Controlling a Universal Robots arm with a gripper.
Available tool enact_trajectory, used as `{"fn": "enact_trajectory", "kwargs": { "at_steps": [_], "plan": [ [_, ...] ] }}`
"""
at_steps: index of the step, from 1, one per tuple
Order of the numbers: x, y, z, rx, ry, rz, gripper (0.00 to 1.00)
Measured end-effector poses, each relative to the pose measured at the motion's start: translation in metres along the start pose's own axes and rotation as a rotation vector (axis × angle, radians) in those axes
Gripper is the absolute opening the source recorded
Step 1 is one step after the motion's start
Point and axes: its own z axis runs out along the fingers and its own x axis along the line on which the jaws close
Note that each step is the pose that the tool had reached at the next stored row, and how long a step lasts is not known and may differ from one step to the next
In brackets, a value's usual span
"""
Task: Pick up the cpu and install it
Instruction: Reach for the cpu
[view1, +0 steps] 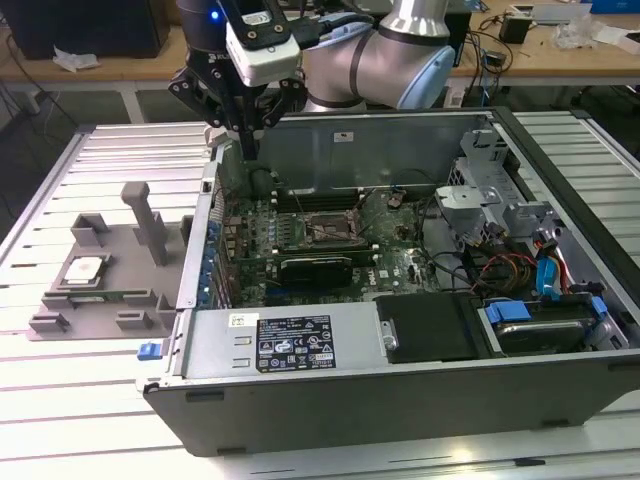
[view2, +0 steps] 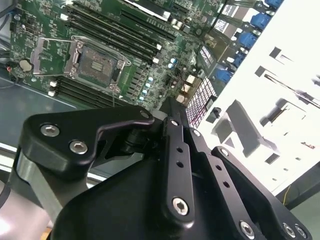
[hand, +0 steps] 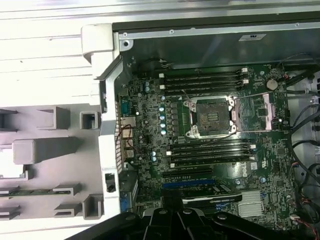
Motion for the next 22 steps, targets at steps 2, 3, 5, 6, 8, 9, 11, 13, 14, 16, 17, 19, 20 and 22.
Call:
{"fn": "enact_trajectory", "kwargs": {
  "at_steps": [2,3,5,6,8,9,11,13,14,16,17,19,20,22],
  "plan": [
    [0.0025,-0.0002,-0.0001,0.0001,0.0,0.0,0.11],
    [0.004,-0.0003,-0.0002,0.0002,0.0001,0.0,0.11],
    [0.0064,-0.0005,-0.0002,0.0001,0.0001,0.0,0.11],
    [0.0077,-0.0006,-0.0003,0.0001,0.0,0.0,0.11],
    [0.0106,-0.0008,-0.0004,0.0002,0.0001,0.0,0.11],
    [0.0117,-0.0009,-0.0004,0.0001,0.0001,0.0,0.11],
    [0.0145,-0.0011,-0.0004,0.0001,0.0,0.0,0.11],
    [0.0191,-0.0014,-0.0006,0.0001,0.0,0.0,0.11],
    [0.0207,-0.0015,-0.0006,0.0001,0.0,0.0,0.11],
    [0.0244,-0.0018,-0.0007,0.0002,0.0001,0.0,0.11],
    [0.0259,-0.002,-0.0008,0.0002,0.0,0.0,0.11],
    [0.029,-0.0022,-0.0008,0.0001,0.0,0.0,0.11],
    [0.0319,-0.0024,-0.0009,0.0001,0.0,0.0,0.11],
    [0.0352,-0.0026,-0.001,0.0002,0.0,0.0,0.11]
  ]
}}
